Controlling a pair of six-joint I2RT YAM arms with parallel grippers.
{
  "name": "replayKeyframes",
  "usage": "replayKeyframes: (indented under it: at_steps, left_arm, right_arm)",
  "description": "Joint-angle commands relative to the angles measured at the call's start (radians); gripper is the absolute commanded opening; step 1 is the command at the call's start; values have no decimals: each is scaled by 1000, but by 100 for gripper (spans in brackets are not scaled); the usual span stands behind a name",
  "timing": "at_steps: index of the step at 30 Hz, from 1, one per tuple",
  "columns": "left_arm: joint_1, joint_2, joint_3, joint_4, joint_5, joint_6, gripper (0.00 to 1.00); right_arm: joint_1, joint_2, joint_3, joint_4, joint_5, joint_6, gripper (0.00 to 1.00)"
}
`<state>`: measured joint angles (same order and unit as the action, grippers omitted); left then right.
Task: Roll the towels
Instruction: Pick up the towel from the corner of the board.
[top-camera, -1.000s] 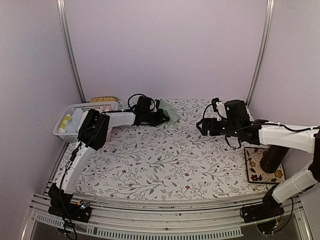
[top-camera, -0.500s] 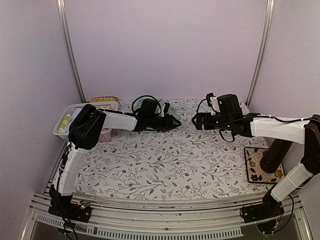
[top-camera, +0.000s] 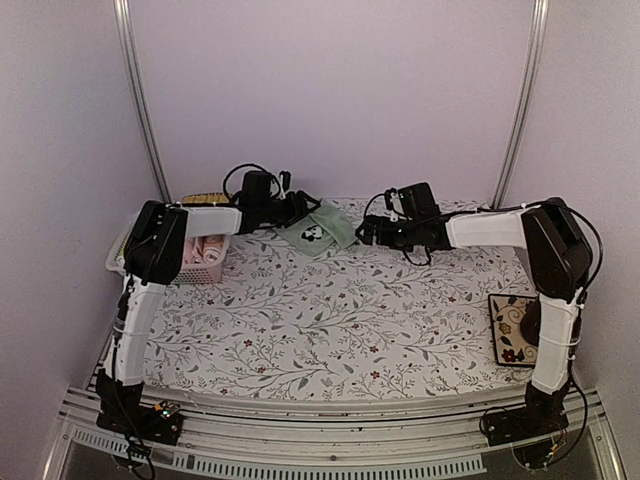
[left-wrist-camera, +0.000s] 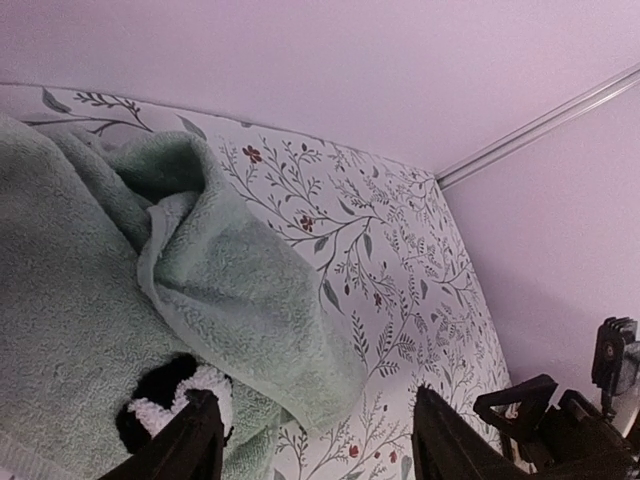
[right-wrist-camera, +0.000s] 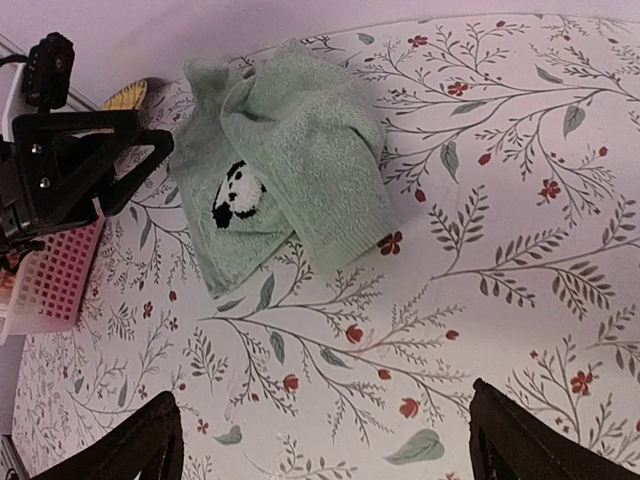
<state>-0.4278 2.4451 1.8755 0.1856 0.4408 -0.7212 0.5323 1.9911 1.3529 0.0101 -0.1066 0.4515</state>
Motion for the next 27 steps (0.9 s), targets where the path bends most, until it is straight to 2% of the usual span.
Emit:
replayKeyframes:
  at_steps: [1,6,13,18,25,27]
  left_arm:
    - [4,91,96,-58,32,16,65]
    - [6,168,190,-99,67,-2,66]
    - [9,182,209,-129,-2,29,66]
    - [11,217,244,-84,14,-4,66]
    - [12,299,365,-102,9,-39,60]
    - [12,314,372,-84,13,-53,53]
  right_arm:
    - [-19,138,164,12,-111,86,99]
    - [-25,188,203,19,-123,114,99]
    - [-24,114,138,36,-93,80,99]
    - [-24,70,80,68,-105,75,99]
    - [-24,21,17,89,-109,73,99]
    - [-23,5,4,94,-107,72,99]
